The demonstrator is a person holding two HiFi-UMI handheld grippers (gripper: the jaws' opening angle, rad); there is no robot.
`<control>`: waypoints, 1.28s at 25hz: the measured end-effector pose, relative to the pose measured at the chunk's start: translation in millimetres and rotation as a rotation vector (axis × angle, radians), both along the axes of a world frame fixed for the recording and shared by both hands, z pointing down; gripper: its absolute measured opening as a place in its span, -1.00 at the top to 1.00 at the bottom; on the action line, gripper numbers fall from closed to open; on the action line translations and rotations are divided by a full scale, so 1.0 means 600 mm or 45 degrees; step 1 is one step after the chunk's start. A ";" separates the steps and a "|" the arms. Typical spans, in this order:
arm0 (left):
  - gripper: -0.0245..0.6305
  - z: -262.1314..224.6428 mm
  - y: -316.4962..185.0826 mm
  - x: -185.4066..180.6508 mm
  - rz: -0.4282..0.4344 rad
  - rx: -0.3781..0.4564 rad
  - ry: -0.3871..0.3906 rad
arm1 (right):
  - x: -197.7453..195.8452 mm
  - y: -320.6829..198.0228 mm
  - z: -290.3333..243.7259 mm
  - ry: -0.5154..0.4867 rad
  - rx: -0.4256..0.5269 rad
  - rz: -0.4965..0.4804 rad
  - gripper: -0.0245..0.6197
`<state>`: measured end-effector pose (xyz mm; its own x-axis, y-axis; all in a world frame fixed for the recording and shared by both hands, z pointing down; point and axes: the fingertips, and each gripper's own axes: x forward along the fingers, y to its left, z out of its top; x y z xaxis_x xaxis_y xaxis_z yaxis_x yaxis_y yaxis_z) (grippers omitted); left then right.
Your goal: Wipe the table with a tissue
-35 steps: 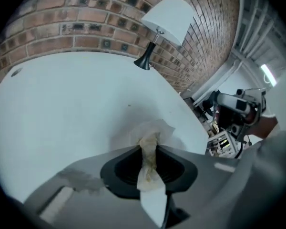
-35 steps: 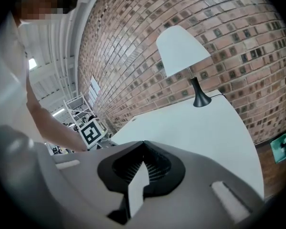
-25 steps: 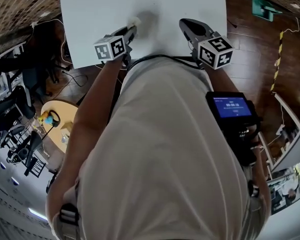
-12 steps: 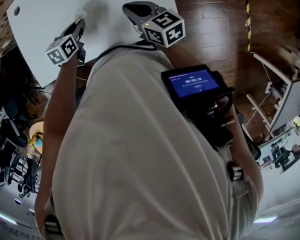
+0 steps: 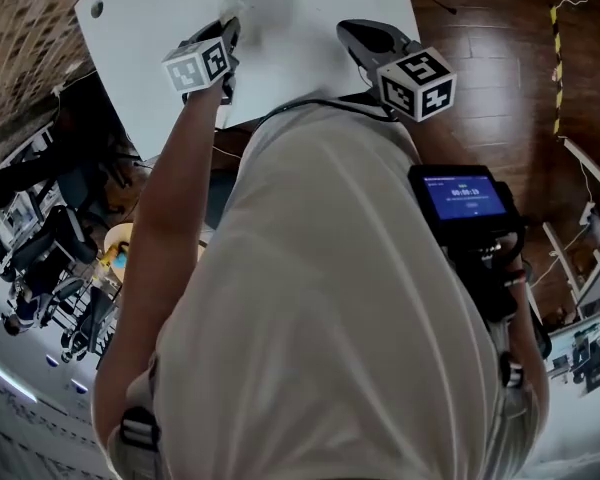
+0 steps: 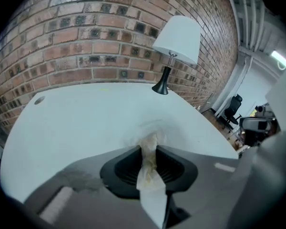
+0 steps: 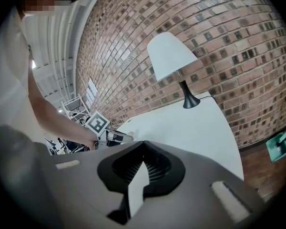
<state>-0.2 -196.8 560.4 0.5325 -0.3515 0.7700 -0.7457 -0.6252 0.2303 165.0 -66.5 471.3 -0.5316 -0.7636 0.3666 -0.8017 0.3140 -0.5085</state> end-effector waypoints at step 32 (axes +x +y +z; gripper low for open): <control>0.68 0.045 0.154 0.104 0.599 -0.119 -0.248 | 0.007 -0.008 0.002 -0.050 -0.009 -0.011 0.90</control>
